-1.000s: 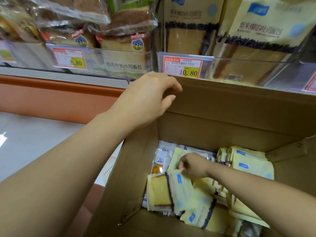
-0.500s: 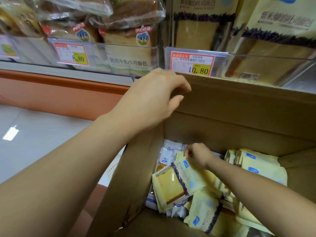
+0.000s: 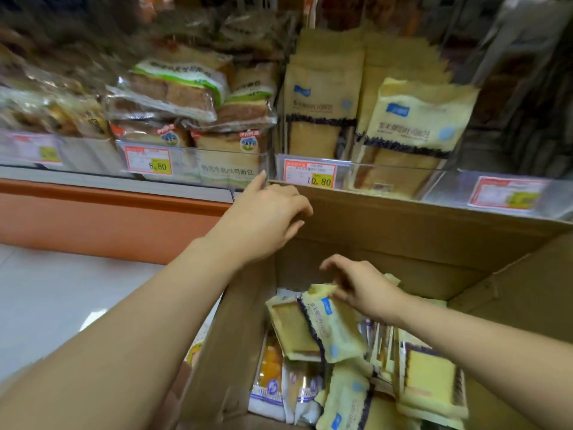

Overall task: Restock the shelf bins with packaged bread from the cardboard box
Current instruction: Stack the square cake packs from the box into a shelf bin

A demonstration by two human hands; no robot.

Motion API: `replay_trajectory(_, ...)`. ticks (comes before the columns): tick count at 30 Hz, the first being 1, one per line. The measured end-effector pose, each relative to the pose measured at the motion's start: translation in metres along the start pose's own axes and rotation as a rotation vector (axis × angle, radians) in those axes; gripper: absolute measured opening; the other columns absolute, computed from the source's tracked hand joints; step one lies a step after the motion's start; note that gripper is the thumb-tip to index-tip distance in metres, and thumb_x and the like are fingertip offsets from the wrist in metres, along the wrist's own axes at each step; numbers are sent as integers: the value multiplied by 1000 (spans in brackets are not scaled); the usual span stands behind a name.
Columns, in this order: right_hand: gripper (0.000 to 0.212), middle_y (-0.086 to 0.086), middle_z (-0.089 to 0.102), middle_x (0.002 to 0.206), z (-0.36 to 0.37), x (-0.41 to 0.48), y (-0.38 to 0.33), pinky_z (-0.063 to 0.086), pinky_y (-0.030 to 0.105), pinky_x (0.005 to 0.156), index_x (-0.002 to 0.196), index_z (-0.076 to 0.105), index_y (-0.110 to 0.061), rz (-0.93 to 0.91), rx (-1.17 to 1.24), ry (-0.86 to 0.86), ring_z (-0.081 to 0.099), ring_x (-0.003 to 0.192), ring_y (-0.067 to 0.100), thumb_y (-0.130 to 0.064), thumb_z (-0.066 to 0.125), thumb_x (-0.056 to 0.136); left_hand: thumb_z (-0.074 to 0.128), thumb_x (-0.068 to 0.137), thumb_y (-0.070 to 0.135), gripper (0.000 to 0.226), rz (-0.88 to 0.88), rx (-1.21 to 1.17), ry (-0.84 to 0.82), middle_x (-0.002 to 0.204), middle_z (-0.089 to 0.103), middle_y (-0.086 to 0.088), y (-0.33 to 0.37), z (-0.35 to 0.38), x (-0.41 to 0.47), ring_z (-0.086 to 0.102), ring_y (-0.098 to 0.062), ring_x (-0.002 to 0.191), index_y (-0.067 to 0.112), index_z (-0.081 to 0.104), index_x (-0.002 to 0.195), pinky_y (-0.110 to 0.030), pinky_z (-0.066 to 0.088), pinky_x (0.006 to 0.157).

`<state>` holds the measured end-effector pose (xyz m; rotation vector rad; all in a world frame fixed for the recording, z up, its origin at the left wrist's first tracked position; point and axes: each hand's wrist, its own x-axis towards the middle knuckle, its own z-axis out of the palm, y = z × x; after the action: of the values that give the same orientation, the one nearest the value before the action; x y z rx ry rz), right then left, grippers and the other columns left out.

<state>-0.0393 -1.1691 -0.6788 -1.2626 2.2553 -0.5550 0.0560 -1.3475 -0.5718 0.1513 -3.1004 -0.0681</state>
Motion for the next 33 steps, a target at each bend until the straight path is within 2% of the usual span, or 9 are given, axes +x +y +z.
replay_trajectory(2,40,-5,63,99,-28,-12,-11,35,13,73,127,56,-23,-3,-40,43,56,86,7,-14,63,88,49,96,33,25,17,-26,-6,121,57,10,6,-8,-6,49,-8,119,31,57,119,-37,10,118)
replay_trajectory(4,28,-5,66,108,-54,-25,-23,40,14,82,117,65,-19,-21,-101,63,59,98,8,-16,62,90,53,94,37,25,23,-104,-46,118,58,11,13,-15,-13,51,-7,114,30,59,117,-33,25,114)
replay_trajectory(7,10,-10,67,94,-89,-48,-40,44,16,75,96,70,-24,9,-94,141,58,85,3,-21,64,88,62,87,46,43,3,-226,-162,127,56,12,26,-23,-21,51,-6,116,32,55,126,-27,43,99)
replay_trajectory(11,6,-9,65,80,-124,-75,-64,48,20,66,80,66,-25,13,-53,252,60,75,6,-23,71,83,71,81,42,69,10,-374,-248,141,48,11,43,-24,-26,44,-5,127,27,42,141,-15,32,99)
replay_trajectory(15,17,-9,64,70,-146,-94,-85,47,16,59,70,63,-26,-44,-13,331,57,63,0,-20,76,79,74,79,37,55,30,-452,-219,125,58,14,54,-35,-28,53,-4,113,31,50,129,-14,38,86)
replay_trajectory(19,22,-11,61,61,-162,-103,-107,45,14,53,64,62,-27,-79,17,408,55,55,-3,-20,79,75,74,79,35,34,21,-518,-115,106,62,17,52,-56,-37,56,-1,98,32,60,110,-17,44,81)
replay_trajectory(22,16,-10,65,64,-177,-107,-123,50,18,56,67,65,-25,-92,51,409,57,58,-2,-23,79,75,73,81,33,28,-10,-515,1,103,63,13,46,-74,-46,57,-3,95,29,62,106,-22,46,82)
replay_trajectory(28,16,-12,58,66,-206,-100,-159,40,9,53,71,61,-28,-176,-39,402,51,56,-7,-26,69,85,66,85,36,29,-69,-337,253,112,58,21,28,-111,-64,53,-1,105,37,56,112,-30,48,86)
replay_trajectory(33,9,-2,60,98,-214,-71,-174,57,27,66,84,58,-26,-197,102,520,64,81,15,-28,58,93,65,86,31,37,-80,-103,548,115,61,12,4,-141,-54,59,-13,104,33,56,122,-36,50,85)
